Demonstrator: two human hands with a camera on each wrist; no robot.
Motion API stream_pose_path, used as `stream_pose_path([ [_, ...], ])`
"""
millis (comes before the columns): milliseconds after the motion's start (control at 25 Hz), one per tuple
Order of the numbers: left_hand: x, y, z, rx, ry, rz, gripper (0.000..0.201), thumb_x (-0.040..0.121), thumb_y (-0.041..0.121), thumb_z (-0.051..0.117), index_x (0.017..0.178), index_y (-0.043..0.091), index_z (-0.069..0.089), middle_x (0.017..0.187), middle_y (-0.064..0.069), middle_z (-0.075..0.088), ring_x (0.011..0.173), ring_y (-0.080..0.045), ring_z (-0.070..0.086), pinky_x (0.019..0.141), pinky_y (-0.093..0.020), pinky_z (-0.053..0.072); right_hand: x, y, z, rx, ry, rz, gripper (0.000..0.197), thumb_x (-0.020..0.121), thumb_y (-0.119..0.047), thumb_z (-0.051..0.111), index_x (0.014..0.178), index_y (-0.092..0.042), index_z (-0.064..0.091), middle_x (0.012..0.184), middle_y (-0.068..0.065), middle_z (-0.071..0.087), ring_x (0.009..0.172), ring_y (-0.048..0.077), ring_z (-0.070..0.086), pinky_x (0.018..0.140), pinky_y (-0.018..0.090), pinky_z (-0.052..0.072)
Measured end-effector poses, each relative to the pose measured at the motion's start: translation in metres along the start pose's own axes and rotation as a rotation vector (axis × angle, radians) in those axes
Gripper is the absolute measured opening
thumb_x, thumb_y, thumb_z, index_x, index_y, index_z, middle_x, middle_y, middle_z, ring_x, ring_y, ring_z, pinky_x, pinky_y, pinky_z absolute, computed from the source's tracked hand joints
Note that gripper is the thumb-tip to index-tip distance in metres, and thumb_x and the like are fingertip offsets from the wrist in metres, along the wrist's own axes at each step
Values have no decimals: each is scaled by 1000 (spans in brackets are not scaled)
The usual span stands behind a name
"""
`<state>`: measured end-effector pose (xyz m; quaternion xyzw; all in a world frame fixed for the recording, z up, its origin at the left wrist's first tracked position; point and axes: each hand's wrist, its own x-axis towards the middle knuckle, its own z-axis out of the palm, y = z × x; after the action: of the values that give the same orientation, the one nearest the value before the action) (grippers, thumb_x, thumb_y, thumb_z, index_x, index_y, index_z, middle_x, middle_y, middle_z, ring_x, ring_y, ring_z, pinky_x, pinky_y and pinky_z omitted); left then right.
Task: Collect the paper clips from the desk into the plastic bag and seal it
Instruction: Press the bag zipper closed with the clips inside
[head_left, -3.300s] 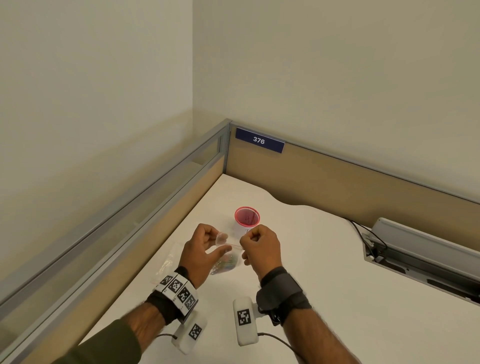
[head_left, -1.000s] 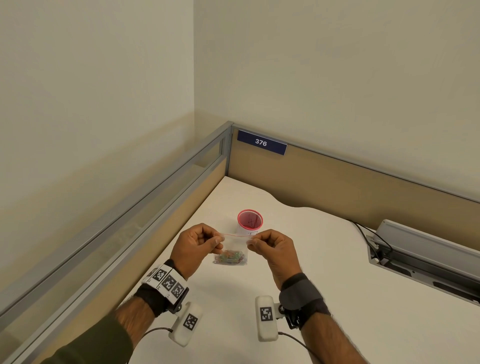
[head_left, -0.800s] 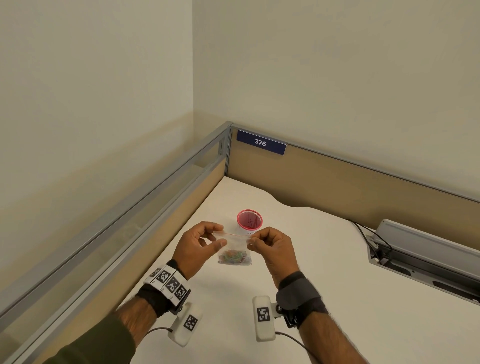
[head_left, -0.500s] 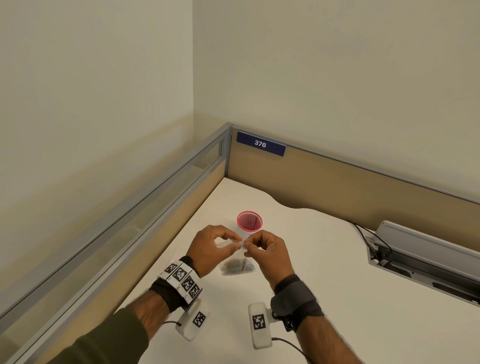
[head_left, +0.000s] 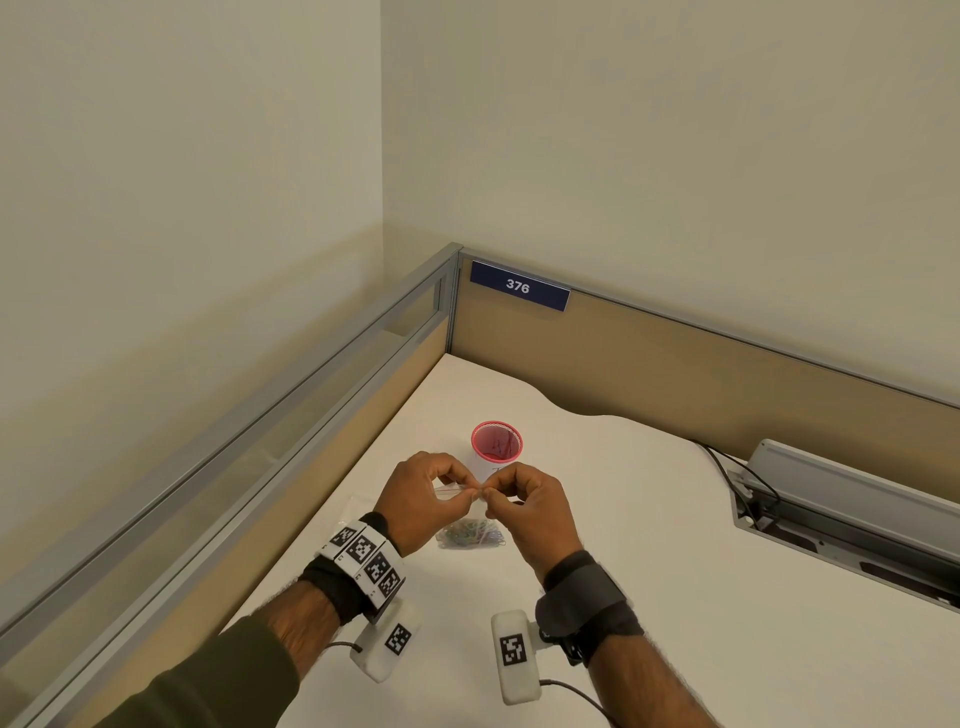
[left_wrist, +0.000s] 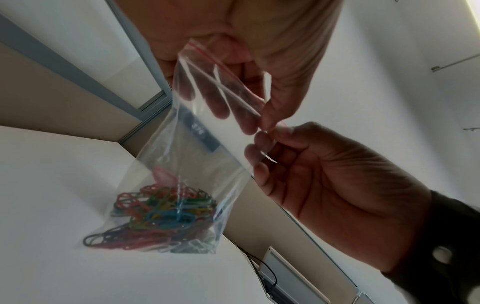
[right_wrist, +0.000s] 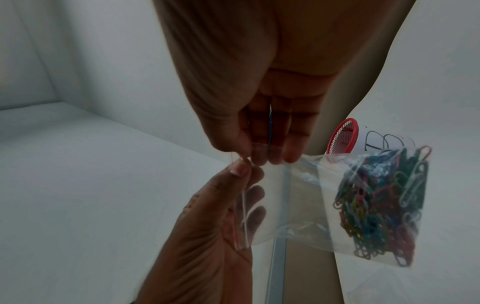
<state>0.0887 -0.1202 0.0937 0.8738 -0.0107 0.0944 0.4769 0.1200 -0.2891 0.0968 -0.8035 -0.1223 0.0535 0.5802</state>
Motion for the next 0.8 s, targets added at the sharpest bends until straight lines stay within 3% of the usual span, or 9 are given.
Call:
stream_pose_path([
  [240, 0, 1, -2, 43, 10, 34, 8, 85, 23, 77, 84, 26, 69, 81, 19, 62, 85, -1, 58, 71, -14, 41, 0, -1, 1, -35, 23, -7, 4, 84, -15, 67, 82, -14, 70, 77, -1, 68, 74, 13, 62, 75, 28, 56],
  [400, 2, -4, -5, 84, -5, 55, 9, 85, 31, 77, 83, 31, 67, 80, 26, 58, 84, -4, 56, 77, -25, 45, -1, -3, 3, -57, 48, -5, 5, 83, -16, 67, 81, -12, 68, 77, 1, 68, 71, 13, 62, 71, 25, 56],
  [600, 3, -11, -13, 74, -8, 41, 11, 84, 22, 79, 80, 27, 70, 78, 22, 60, 82, -3, 57, 71, -17, 41, -2, -1, 7, -60, 60, 15, 7, 81, -17, 67, 79, -10, 65, 78, 5, 67, 72, 18, 64, 71, 30, 59],
  [800, 6, -22, -23, 70, -26, 42, 16, 82, 22, 81, 77, 32, 69, 80, 15, 65, 83, -5, 59, 72, -19, 43, -3, -2, 3, -5, 60, 13, 7, 80, -13, 68, 77, -7, 65, 78, 8, 67, 71, 15, 62, 69, 31, 58],
])
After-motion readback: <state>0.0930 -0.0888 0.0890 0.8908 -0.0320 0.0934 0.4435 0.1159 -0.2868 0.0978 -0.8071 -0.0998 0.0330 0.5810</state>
